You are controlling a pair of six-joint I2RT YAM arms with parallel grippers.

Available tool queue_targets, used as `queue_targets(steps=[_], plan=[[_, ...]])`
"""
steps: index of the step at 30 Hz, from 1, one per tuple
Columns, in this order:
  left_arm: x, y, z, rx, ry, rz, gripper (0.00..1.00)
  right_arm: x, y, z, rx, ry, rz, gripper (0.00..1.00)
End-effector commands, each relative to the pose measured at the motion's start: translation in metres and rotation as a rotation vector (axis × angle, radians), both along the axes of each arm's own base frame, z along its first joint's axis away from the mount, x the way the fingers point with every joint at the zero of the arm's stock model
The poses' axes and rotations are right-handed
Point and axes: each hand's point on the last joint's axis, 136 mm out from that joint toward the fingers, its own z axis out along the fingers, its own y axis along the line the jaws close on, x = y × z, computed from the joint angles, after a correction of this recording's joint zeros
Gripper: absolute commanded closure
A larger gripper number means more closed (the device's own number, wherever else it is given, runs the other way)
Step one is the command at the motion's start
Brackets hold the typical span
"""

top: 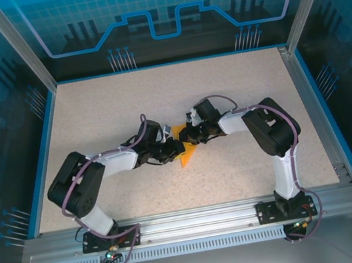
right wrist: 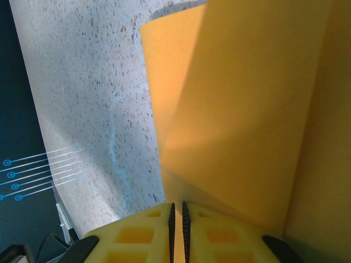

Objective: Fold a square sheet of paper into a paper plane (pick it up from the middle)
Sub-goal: Fourth fold the wing at the center of the table.

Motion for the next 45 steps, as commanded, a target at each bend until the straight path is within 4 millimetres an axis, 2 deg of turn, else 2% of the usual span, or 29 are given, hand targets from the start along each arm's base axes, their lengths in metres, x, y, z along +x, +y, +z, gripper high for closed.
queue_targets(steps=[1, 4, 7, 13, 16, 20, 24, 26, 29, 31, 34, 40, 45], plan=[[0.017, -0.006, 0.001, -0.007, -0.032, 0.046, 0.80, -0.038, -0.027, -0.058, -0.179, 0.164, -0.021, 0.85], [0.021, -0.005, -0.007, 0.015, -0.038, 0.054, 0.80, -0.039, -0.027, -0.059, -0.182, 0.166, -0.022, 0.85], [0.019, 0.001, -0.023, 0.066, -0.006, 0.062, 0.81, -0.038, -0.028, -0.058, -0.182, 0.165, -0.023, 0.85], [-0.008, 0.030, -0.070, 0.259, 0.118, 0.068, 0.87, -0.033, -0.026, -0.051, -0.167, 0.147, -0.026, 0.85], [-0.025, 0.043, -0.085, 0.343, 0.159, 0.052, 0.89, -0.023, -0.023, -0.039, -0.144, 0.115, -0.031, 0.84], [-0.040, 0.049, -0.096, 0.392, 0.184, 0.010, 0.92, -0.001, -0.019, -0.009, -0.093, 0.044, -0.028, 0.83], [-0.046, 0.054, -0.100, 0.429, 0.192, -0.005, 0.94, 0.017, -0.018, 0.026, -0.047, -0.035, -0.013, 0.83], [-0.044, 0.054, -0.099, 0.429, 0.184, -0.003, 0.95, 0.021, -0.021, 0.039, -0.027, -0.073, -0.007, 0.87], [-0.042, 0.053, -0.095, 0.428, 0.171, -0.001, 0.95, 0.017, -0.020, 0.048, -0.007, -0.104, 0.027, 0.94], [-0.041, 0.053, -0.093, 0.427, 0.167, -0.001, 0.95, 0.010, -0.016, 0.047, -0.009, -0.099, 0.053, 0.98], [-0.038, 0.050, -0.091, 0.419, 0.161, -0.007, 0.95, 0.002, -0.010, 0.036, -0.018, -0.079, 0.070, 1.00], [-0.040, 0.052, -0.094, 0.432, 0.166, -0.015, 0.95, 0.001, -0.003, 0.012, -0.048, -0.046, 0.079, 1.00], [-0.043, 0.056, -0.099, 0.457, 0.175, -0.017, 0.95, 0.018, -0.026, -0.011, -0.140, -0.048, 0.025, 0.99]])
